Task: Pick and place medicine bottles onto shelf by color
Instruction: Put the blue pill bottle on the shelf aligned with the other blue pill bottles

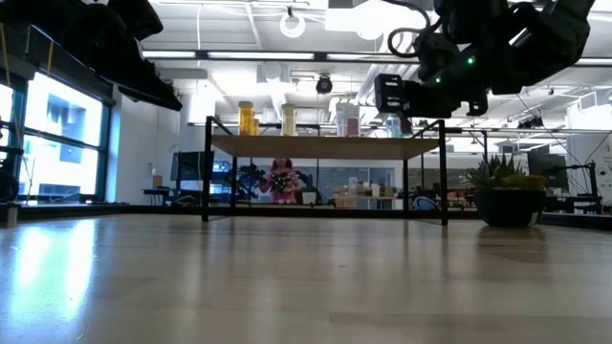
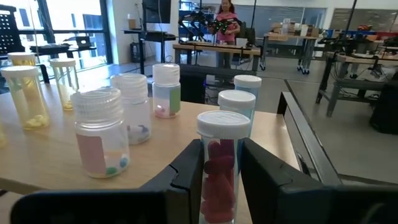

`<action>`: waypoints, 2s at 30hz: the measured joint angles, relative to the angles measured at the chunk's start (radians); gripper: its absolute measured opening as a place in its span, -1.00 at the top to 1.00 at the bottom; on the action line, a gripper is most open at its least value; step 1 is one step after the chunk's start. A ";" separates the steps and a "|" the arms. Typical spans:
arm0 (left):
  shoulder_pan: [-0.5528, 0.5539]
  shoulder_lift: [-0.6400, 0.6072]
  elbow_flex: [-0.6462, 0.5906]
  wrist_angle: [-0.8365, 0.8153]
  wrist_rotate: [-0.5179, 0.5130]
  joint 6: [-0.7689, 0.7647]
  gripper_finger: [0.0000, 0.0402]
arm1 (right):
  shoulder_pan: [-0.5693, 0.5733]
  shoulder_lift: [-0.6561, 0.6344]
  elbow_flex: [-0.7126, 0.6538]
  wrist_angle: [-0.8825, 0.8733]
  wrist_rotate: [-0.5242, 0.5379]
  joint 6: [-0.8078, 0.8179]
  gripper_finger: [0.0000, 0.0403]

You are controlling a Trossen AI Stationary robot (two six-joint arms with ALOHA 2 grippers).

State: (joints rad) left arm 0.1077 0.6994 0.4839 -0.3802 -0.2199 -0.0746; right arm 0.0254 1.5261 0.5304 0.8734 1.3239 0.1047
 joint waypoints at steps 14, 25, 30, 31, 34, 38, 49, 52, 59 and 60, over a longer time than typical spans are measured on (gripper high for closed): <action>0.000 0.000 0.000 -0.016 0.000 0.000 0.00 | 0.000 0.000 0.000 -0.025 -0.004 0.011 0.38; 0.000 0.000 0.000 -0.016 0.000 0.000 0.00 | 0.001 0.000 0.000 -0.024 0.030 0.008 0.37; 0.000 0.000 0.000 -0.015 0.000 0.000 0.00 | 0.001 0.000 0.000 -0.023 0.030 0.007 0.37; 0.000 0.000 0.000 -0.016 0.000 0.000 0.00 | 0.001 0.000 0.000 -0.024 0.030 0.007 0.37; 0.000 0.000 0.000 -0.015 0.000 0.000 0.00 | 0.001 0.000 0.000 -0.023 0.026 0.008 0.37; 0.000 0.000 0.000 -0.015 0.000 0.000 0.00 | 0.001 0.000 0.000 -0.020 0.003 0.011 0.37; 0.000 0.000 0.000 -0.015 0.000 -0.003 0.00 | 0.001 0.000 0.000 -0.018 0.003 0.026 0.37; 0.000 0.000 0.000 -0.015 0.000 -0.003 0.00 | 0.001 0.000 0.000 -0.018 0.003 0.028 0.35; 0.000 0.000 0.000 -0.015 0.000 -0.003 0.00 | 0.001 0.000 0.000 -0.015 0.004 0.052 0.10; 0.000 0.000 0.000 -0.015 0.000 -0.003 0.00 | 0.001 0.000 0.000 -0.015 0.003 0.052 0.07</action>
State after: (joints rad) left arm 0.1077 0.6994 0.4839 -0.3954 -0.2199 -0.0776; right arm 0.0265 1.5264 0.5304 0.8584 1.3273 0.1570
